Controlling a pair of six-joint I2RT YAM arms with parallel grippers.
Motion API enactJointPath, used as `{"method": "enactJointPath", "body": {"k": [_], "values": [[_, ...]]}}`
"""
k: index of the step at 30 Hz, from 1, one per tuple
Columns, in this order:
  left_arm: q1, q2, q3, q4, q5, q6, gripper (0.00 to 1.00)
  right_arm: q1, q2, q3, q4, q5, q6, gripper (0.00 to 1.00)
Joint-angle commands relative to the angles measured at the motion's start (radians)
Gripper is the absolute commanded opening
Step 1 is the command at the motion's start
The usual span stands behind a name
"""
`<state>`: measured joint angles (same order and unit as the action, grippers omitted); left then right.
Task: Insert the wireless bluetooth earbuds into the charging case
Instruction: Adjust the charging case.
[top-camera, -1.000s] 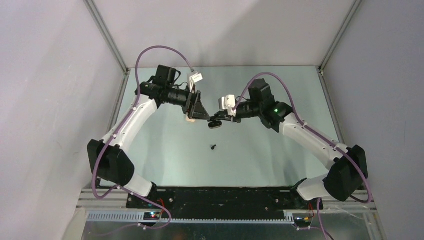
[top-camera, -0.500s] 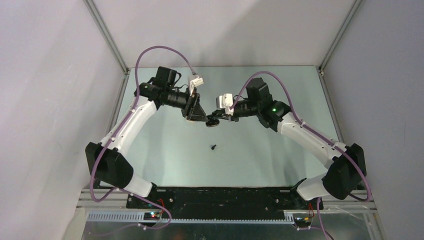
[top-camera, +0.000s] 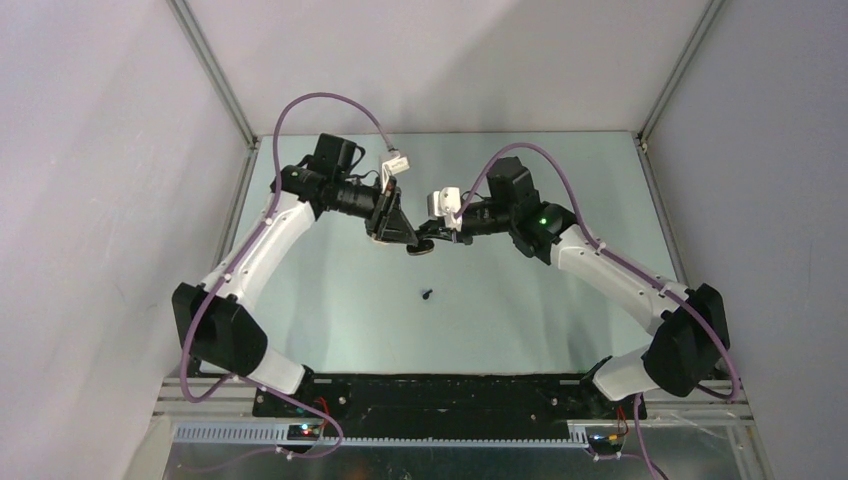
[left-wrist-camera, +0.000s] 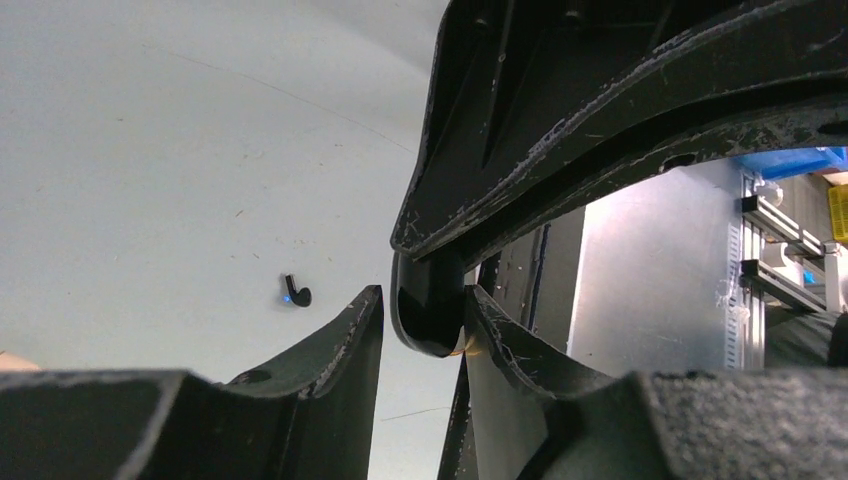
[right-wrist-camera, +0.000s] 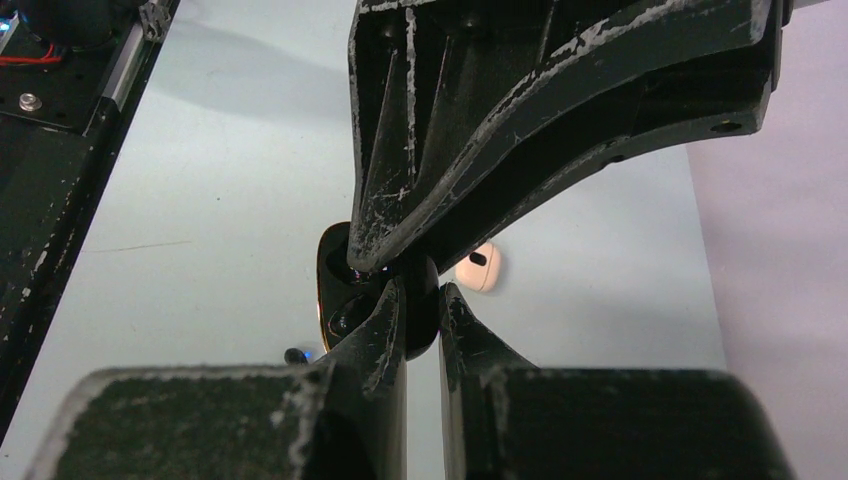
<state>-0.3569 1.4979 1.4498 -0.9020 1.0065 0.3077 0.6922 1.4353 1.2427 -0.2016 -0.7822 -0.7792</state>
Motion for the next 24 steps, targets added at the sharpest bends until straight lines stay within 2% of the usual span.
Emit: {"method": "enactJointPath", "body": {"k": [1, 6, 10, 16, 21, 24], "values": [[-0.008, 0.007, 0.044, 0.005, 0.051, 0.016, 0.4, 0.008, 0.008, 0.046, 0.07, 0.014, 0.031, 0.0], [-0.007, 0.023, 0.051, -0.005, 0.065, -0.008, 0.4, 0.008, 0.009, 0.045, 0.061, 0.02, 0.019, 0.0], [0.004, 0.043, 0.067, -0.01, 0.086, -0.074, 0.47, 0.009, 0.006, 0.045, 0.045, 0.02, -0.001, 0.0], [0.025, 0.056, 0.054, -0.011, 0.139, -0.166, 0.39, 0.008, -0.003, 0.044, 0.022, 0.019, -0.038, 0.0], [0.028, 0.068, 0.045, -0.01, 0.154, -0.187, 0.32, 0.008, -0.005, 0.044, 0.026, 0.024, -0.043, 0.0], [0.028, 0.072, 0.044, -0.011, 0.163, -0.186, 0.24, 0.008, -0.005, 0.044, 0.024, 0.024, -0.042, 0.0]]}}
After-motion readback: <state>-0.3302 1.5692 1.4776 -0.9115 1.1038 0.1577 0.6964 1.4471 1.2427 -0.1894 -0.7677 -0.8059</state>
